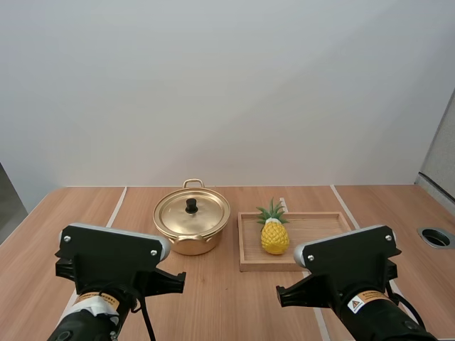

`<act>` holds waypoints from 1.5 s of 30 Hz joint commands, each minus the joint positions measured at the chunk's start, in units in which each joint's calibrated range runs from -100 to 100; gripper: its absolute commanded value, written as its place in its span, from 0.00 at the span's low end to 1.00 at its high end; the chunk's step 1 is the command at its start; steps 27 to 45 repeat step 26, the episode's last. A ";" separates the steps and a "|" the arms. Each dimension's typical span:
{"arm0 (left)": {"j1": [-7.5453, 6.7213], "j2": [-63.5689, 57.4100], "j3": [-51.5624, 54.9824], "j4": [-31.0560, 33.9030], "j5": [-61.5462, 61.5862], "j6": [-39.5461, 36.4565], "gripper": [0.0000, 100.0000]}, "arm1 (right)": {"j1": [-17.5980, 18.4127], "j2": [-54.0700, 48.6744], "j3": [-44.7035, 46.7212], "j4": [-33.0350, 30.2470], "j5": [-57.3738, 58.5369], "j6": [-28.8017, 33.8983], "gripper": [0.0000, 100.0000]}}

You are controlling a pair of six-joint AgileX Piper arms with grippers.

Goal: Open the pot, put the grape inside, and close it

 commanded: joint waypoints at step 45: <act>-0.11 -0.25 0.14 0.14 -1.36 -0.48 0.00 | -0.09 -0.34 0.22 0.10 -1.50 -0.27 0.00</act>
